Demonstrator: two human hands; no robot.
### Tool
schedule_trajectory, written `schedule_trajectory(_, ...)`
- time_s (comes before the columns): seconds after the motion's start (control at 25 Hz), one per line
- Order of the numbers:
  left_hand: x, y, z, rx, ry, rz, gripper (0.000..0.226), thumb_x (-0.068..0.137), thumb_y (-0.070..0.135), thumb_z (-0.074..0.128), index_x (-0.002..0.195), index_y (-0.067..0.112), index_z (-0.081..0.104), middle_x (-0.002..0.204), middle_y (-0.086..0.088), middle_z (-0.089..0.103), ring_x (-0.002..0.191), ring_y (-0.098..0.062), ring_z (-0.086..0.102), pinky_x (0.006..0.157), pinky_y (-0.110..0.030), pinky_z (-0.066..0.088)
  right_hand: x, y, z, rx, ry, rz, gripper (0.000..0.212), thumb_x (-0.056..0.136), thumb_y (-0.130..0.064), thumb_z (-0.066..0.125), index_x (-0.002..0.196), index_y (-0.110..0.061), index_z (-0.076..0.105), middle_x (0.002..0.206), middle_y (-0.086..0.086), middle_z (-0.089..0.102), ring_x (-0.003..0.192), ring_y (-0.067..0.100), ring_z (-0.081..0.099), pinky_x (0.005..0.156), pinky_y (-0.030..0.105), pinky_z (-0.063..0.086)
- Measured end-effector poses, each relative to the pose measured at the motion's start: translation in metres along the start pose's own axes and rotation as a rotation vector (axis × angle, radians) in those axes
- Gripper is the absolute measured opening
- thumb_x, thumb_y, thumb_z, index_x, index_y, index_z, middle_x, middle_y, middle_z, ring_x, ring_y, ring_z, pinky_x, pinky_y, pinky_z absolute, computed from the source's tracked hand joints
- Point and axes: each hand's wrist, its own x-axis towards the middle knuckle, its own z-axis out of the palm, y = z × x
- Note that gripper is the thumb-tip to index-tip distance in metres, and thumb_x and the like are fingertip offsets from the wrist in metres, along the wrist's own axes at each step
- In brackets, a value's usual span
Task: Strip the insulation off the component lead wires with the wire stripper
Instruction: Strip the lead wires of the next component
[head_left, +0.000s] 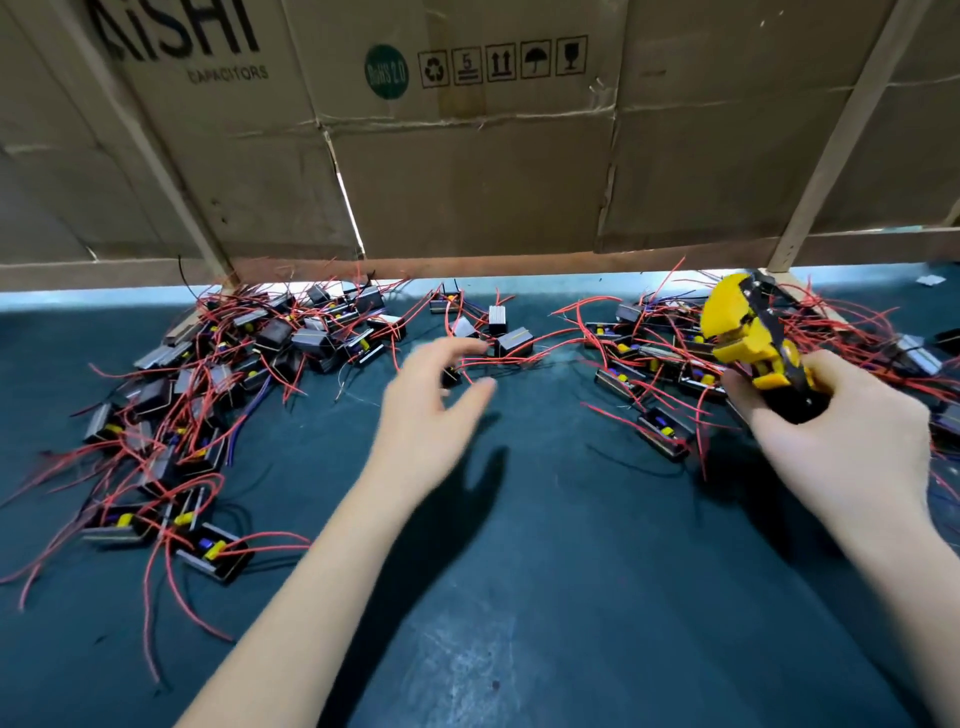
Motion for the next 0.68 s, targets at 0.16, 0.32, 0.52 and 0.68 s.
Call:
schedule_trajectory(0.16,0.021,-0.056,-0.037,0.535,0.158,-0.356,0.034,0.089,0.017,0.062,0.122,0.015,0.063,0.134,-0.015,0.051,0.127,-0.037,0.039,0.105,-0.041,0.032,-0.001,0.000,0.000,0.108,0.019,-0.005,0.048,0.079,-0.060,0.066,0.064,-0.019,0.048,0.057,-0.003,0.052,0.061,0.027,0.048,0.057,0.034,0.031)
schedule_trajectory(0.32,0.026,-0.078,-0.043,0.471,0.179,-0.474,0.035,0.088,0.016,0.058,0.123,0.016,0.066,0.129,-0.010,0.063,0.125,-0.035,0.048,0.105,-0.043,0.037,-0.003,-0.002,0.001,0.065,0.009,-0.069,0.037,0.080,-0.052,0.069,0.067,-0.021,0.053,0.060,-0.004,0.055,0.065,0.030,0.053,0.061,0.037,0.041)
schedule_trajectory(0.52,0.021,-0.070,-0.040,0.628,0.385,-0.266,0.038,0.083,0.011,0.063,0.121,0.008,0.064,0.127,-0.016,0.059,0.121,-0.039,0.045,0.098,-0.045,0.035,-0.003,-0.002,0.002,0.044,-0.010,-0.088,0.033,0.078,-0.049,0.070,0.074,-0.018,0.060,0.069,0.001,0.060,0.072,0.031,0.055,0.069,0.040,0.047)
schedule_trajectory(0.68,0.024,-0.058,-0.022,0.543,0.109,0.120,0.040,0.087,0.004,0.060,0.127,0.007,0.059,0.134,-0.012,0.056,0.126,-0.035,0.044,0.106,-0.040,0.033,-0.004,-0.003,0.004,0.038,-0.027,-0.108,0.031,0.078,-0.046,0.072,0.072,-0.019,0.059,0.068,0.002,0.060,0.072,0.031,0.054,0.068,0.040,0.047)
